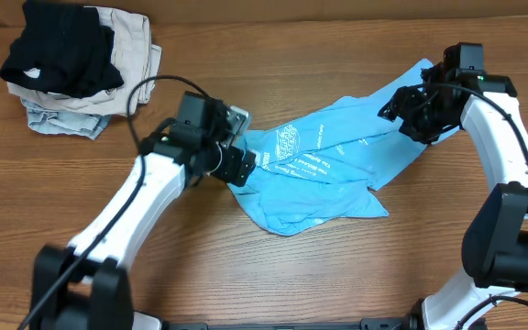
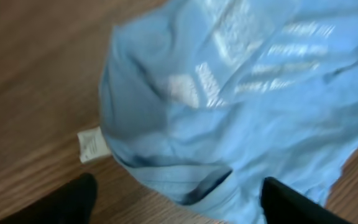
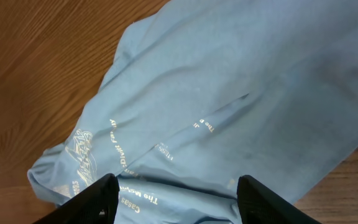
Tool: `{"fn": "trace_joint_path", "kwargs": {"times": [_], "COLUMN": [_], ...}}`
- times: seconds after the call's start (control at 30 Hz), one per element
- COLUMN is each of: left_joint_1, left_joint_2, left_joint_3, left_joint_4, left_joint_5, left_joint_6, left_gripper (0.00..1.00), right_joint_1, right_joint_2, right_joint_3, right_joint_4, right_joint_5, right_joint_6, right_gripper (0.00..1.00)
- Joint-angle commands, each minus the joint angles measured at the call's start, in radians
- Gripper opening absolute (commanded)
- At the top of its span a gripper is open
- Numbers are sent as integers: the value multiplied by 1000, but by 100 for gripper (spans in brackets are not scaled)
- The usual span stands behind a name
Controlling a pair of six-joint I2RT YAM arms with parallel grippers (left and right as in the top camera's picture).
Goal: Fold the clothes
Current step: 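Grasp the T-shirt's left side with the left gripper and spread it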
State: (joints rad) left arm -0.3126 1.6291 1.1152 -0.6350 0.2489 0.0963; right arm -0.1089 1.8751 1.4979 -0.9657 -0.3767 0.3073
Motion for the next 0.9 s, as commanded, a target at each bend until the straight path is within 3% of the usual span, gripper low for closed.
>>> {"fn": "trace_joint_path", "kwargs": {"times": [0.0, 0.4, 0.57, 0.6, 0.7, 0.77, 0.87], "left_joint_1": [-2, -4, -4, -4, 2, 11, 32], "left_joint_2": [85, 261, 280, 280, 280, 280, 280], "left_joint_3": [15, 15, 15, 15, 15, 15, 16], "left_joint_4": [-9, 132, 245, 267, 342, 395, 472], "left_joint_5": [-38, -134, -135, -152, -243, -298, -336], "left_joint_6": [-14, -15, -14, -14, -35, -60, -74], "left_gripper": [80, 81, 76, 72, 29, 8, 4], "right_joint_1": [3, 3, 3, 3, 3, 3, 3], "right_joint_2": [-29, -29, -29, -29, -29, -29, -29], "right_joint_3": [22, -1, -1, -1, -1, -1, -1], "right_joint_4": [2, 21, 24, 25, 25, 28, 35], "right_joint_5": [2, 3, 18, 25, 46, 55, 55], "right_joint_6": [-23, -23, -23, -23, -24, -23, -24], "right_gripper": [65, 64, 65, 64, 65, 64, 65]}}
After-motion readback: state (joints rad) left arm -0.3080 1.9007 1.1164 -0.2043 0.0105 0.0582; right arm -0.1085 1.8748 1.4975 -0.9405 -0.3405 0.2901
